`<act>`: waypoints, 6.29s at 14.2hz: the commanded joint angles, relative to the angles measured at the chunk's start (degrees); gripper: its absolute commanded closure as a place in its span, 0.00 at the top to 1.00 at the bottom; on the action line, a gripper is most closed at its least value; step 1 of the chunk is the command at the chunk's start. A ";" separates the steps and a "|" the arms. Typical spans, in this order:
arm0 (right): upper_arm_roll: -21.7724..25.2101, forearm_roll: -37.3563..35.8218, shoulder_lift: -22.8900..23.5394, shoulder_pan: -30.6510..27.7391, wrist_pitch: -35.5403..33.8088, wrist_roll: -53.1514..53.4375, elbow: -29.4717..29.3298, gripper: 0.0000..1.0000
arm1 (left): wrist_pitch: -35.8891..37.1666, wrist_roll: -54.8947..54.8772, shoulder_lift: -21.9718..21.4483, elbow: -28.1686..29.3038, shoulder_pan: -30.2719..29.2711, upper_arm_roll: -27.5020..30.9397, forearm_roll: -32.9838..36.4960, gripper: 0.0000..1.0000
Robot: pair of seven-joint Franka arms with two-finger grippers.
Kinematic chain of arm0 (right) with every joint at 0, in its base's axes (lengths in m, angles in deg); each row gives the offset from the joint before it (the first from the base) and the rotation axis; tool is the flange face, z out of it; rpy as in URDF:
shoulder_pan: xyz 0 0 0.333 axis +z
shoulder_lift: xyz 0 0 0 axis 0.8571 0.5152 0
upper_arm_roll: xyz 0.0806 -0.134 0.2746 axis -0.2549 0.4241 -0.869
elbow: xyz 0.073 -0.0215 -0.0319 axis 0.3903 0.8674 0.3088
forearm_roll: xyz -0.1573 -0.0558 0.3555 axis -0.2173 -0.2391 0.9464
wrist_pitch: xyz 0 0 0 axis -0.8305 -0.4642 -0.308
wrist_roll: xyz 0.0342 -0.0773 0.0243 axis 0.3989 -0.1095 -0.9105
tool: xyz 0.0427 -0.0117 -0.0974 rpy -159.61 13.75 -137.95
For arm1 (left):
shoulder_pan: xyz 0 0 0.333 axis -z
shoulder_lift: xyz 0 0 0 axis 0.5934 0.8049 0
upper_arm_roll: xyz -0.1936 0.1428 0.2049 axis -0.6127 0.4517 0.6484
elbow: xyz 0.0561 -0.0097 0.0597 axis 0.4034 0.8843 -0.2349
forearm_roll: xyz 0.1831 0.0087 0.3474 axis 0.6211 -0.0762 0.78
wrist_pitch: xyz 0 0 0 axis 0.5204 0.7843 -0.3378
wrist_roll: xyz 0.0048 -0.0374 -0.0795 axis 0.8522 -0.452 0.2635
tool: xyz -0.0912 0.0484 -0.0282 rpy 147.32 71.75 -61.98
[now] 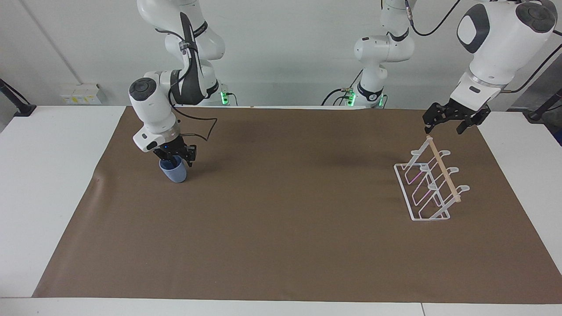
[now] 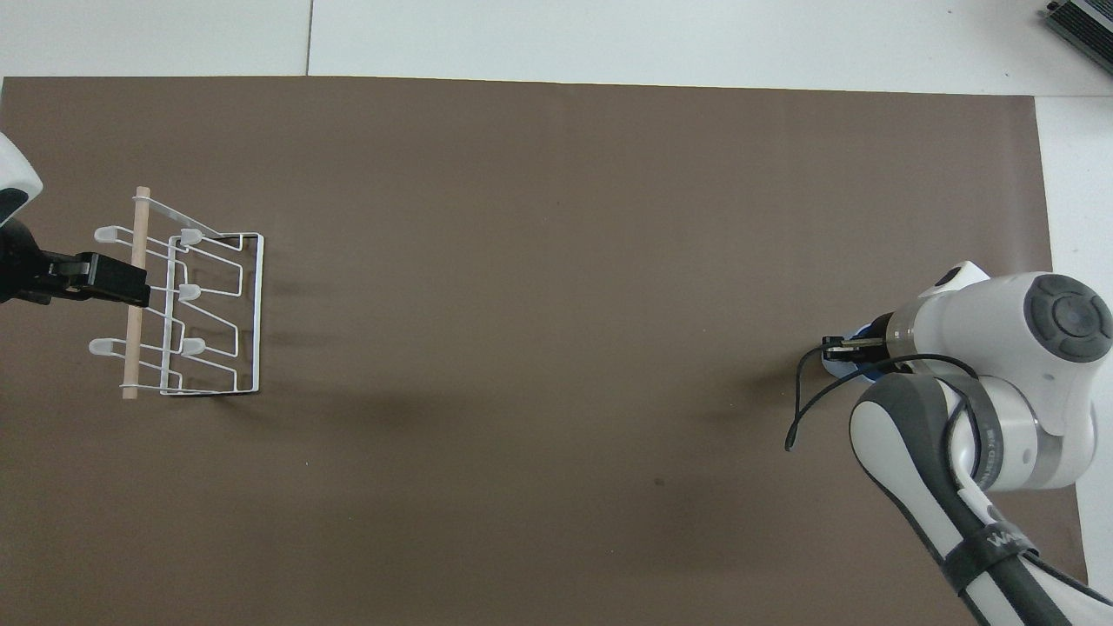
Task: Hang cup on cup holder
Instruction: 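Lift the blue cup with the right gripper and tip it sideways, then carry the sideways cup with the right gripper toward the left gripper, then open the left gripper and close it around the cup's base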
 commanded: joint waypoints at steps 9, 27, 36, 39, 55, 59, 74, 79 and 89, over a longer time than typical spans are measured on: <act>-0.44 1.04 2.03 0.02 -10.92 0.59 -9.27 0.00 | 0.03 -0.40 -0.79 0.41 -0.87 -0.52 0.29 1.00; -7.11 31.25 -6.85 0.72 -28.43 -4.59 -19.83 0.00 | 0.03 -0.40 -0.79 0.41 -0.87 -0.52 0.29 1.00; -8.09 64.03 -7.99 2.29 -25.79 -7.76 -18.68 0.00 | -0.05 -0.40 -0.79 0.41 -0.87 -0.52 0.29 1.00; -8.18 71.76 -9.39 5.37 -23.09 -7.58 -16.59 0.00 | 0.12 -0.05 -1.14 0.85 -0.18 -0.70 0.29 1.00; -8.18 93.15 -10.37 19.44 1.19 -7.58 -14.55 0.00 | -1.11 74.46 -2.81 -1.08 -3.69 -0.87 -35.20 1.00; -8.96 94.72 -10.28 21.02 4.95 -7.14 -14.82 0.00 | -1.38 82.28 -3.25 -1.08 -3.16 -4.20 -41.45 1.00; -8.97 97.80 -10.19 25.24 10.07 -6.96 -14.99 0.00 | 1.26 89.16 -6.59 -0.20 -1.50 -10.01 -41.10 1.00; -8.97 97.80 -10.19 25.24 10.07 -6.96 -14.99 0.00 | 0.30 89.17 -8.17 2.95 0.53 -10.28 -41.01 1.00; -8.97 97.80 -10.19 25.16 10.15 -6.96 -14.99 0.00 | -1.02 89.43 -8.96 3.23 1.68 -10.80 -40.93 0.83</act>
